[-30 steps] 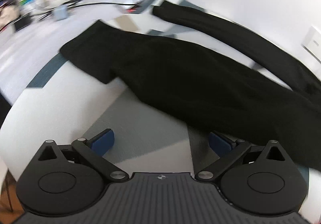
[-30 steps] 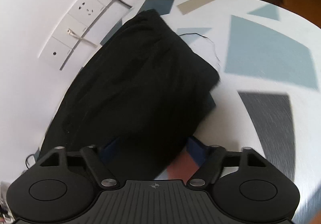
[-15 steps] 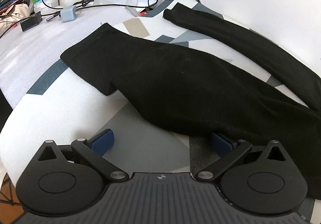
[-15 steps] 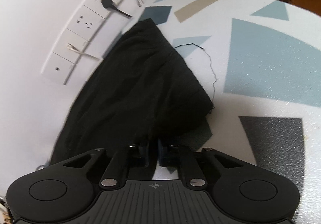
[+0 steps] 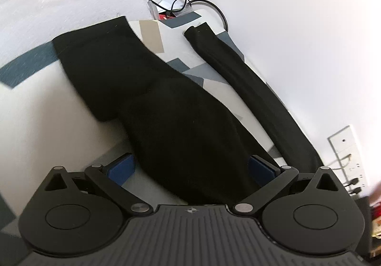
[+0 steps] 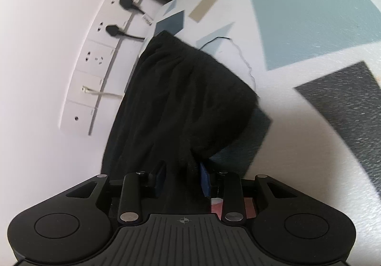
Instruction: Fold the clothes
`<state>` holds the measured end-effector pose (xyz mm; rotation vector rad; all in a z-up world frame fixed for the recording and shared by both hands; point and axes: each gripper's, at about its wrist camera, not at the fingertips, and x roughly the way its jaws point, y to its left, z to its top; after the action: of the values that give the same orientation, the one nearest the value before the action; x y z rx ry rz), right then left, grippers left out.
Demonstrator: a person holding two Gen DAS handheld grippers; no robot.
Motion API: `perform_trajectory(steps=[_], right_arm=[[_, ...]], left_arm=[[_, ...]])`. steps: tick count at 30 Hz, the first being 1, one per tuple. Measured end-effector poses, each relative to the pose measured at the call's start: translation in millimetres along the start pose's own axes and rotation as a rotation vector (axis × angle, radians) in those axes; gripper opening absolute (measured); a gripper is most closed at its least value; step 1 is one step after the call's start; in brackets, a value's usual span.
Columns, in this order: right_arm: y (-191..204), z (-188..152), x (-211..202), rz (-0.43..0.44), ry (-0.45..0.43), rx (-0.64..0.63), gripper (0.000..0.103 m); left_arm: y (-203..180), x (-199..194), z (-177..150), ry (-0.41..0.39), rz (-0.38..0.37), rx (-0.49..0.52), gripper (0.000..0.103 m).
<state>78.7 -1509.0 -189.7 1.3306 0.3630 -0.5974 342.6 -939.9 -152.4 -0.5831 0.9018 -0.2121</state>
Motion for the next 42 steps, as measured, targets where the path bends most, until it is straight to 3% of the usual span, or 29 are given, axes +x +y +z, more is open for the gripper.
perform_trajectory(steps=[2, 3, 4, 6, 7, 9, 13, 16, 20, 22, 23, 24, 29, 32, 34, 36, 38, 42], right_arm=[[7, -4, 3, -0.033, -0.021, -0.029, 0.022], [9, -5, 3, -0.054, -0.030, -0.037, 0.014], [11, -7, 3, -0.078, -0.038, -0.043, 0.011], [13, -10, 0, -0.099, -0.054, -0.043, 0.008], [13, -12, -4, -0.103, -0.062, -0.045, 0.008], [15, -15, -12, -0.109, -0.073, -0.065, 0.007], [15, -16, -31, -0.106, -0.094, -0.097, 0.007], [11, -13, -41, -0.111, -0.104, -0.084, 0.007], [4, -11, -48, -0.116, -0.094, -0.066, 0.008], [-1, -10, -49, -0.123, -0.085, -0.048, 0.017], [-5, -8, -49, -0.129, -0.081, -0.023, 0.036], [-11, -6, -48, -0.120, -0.074, 0.018, 0.046], [-32, 1, -59, -0.073, -0.125, 0.145, 0.050], [-39, 5, -58, -0.059, -0.158, 0.173, 0.044], [-42, 9, -51, -0.054, -0.169, 0.209, 0.031], [-43, 12, -45, -0.066, -0.166, 0.234, 0.009], [-40, 15, -44, -0.102, -0.163, 0.236, 0.006], [-32, 29, -85, -0.139, -0.331, 0.159, 0.005]], left_arm=[[-3, 4, 2, -0.009, 0.015, 0.008, 0.099], [-5, 5, 2, -0.015, 0.035, 0.029, 0.078], [-10, 5, 1, -0.015, 0.068, 0.066, 0.048], [-16, 5, 1, 0.004, 0.086, 0.132, 0.030], [-19, 4, 0, 0.023, 0.069, 0.155, 0.012], [-28, 1, -7, 0.057, 0.032, 0.213, 0.010], [-58, -5, -31, 0.037, 0.009, 0.387, 0.009], [-66, -5, -37, 0.037, -0.029, 0.363, 0.009], [-61, -4, -36, 0.031, -0.015, 0.305, 0.009], [-53, -6, -33, 0.025, 0.008, 0.265, 0.008], [-49, -9, -31, 0.019, 0.015, 0.243, 0.008], [-45, -12, -29, 0.007, 0.023, 0.228, 0.008], [-42, -30, -11, -0.109, 0.081, 0.207, 0.008], [-42, -35, -2, -0.149, 0.103, 0.223, 0.008], [-44, -36, -1, -0.146, 0.107, 0.234, 0.007], [-46, -35, -4, -0.135, 0.111, 0.238, 0.007], [-48, -35, -9, -0.124, 0.113, 0.250, 0.007], [-53, -34, -24, -0.065, 0.086, 0.284, 0.007]])
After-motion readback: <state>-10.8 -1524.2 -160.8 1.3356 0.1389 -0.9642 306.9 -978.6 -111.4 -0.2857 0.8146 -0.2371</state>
